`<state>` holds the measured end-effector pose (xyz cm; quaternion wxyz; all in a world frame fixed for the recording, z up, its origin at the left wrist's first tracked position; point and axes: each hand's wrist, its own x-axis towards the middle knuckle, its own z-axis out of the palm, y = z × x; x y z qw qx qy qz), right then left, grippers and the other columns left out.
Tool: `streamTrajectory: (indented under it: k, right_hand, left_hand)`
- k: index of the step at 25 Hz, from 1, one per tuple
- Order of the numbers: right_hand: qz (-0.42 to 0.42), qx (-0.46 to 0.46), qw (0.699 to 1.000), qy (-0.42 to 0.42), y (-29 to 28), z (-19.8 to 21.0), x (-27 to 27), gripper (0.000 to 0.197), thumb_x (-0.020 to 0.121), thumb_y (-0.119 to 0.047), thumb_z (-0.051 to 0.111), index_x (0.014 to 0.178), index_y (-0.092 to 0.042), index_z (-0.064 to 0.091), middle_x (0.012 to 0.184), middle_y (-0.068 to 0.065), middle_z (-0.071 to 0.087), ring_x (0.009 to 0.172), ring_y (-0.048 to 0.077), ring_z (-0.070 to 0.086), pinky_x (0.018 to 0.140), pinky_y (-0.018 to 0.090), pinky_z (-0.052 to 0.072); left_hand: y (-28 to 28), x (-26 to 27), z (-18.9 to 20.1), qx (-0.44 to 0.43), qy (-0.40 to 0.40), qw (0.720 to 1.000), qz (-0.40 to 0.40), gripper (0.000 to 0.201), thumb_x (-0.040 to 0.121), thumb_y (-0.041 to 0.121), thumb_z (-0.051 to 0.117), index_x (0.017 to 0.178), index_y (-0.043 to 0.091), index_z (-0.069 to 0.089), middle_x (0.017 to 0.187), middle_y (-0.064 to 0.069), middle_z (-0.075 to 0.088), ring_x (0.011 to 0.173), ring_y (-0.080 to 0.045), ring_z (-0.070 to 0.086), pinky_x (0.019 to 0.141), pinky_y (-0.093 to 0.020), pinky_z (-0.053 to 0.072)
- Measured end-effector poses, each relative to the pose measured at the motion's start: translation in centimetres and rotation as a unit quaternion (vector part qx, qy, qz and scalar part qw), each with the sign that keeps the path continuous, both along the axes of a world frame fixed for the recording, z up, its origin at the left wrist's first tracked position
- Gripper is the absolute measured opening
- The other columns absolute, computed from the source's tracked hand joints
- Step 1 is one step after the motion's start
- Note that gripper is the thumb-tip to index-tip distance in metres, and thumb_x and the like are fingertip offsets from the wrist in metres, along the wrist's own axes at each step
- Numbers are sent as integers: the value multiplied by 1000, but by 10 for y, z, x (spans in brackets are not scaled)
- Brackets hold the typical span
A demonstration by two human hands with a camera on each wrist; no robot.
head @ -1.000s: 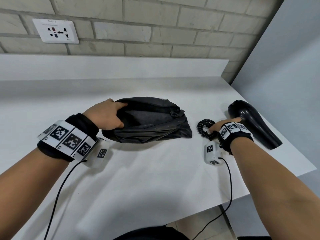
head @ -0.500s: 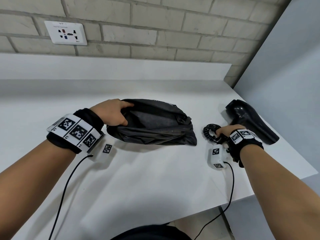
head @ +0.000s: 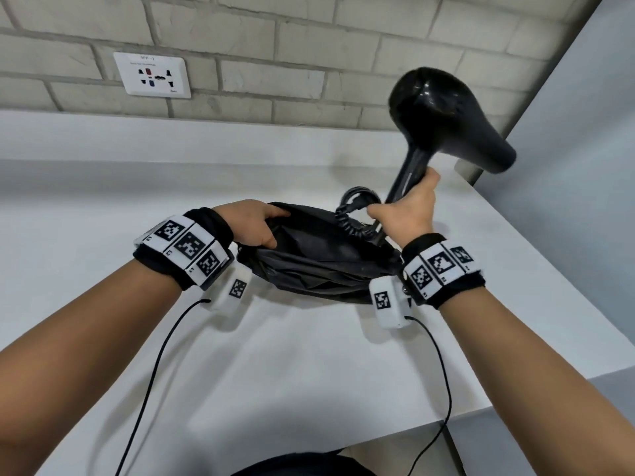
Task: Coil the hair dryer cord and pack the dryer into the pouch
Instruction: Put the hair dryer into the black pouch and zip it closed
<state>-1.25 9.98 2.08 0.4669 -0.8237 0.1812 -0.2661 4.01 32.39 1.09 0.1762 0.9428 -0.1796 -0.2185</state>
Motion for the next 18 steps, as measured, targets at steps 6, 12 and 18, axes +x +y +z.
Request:
streamTrajectory:
  k: [6,12,18]
  right_hand:
    - [146,-94,984,48,34,-26,-13,82,61,1,72,126,-12,23,79,-13,46,70,5,51,56,6,41]
    - [242,-150,956,78,35,-50,-26,78,64,-7,72,125,-18,24,92,-6,53,82,10,56,64,7,39]
    - [260,-215,935,110,24,-61,-26,87,66,-4,73,134,-13,20,116,9,54,103,14,52,78,5,30]
  left_hand:
    - [-2,-3,3,-86,103,991,-21,71,74,9,62,138,32,40,118,-4,64,103,-25,64,94,-38,52]
    - [2,-5,-2,-210,224,951,-21,63,79,-11,53,127,29,49,108,-8,66,77,-17,67,63,-23,57]
    - [12,-6,11,-179,199,963,26,67,70,-5,58,127,27,49,109,-16,62,96,-32,58,91,-45,48]
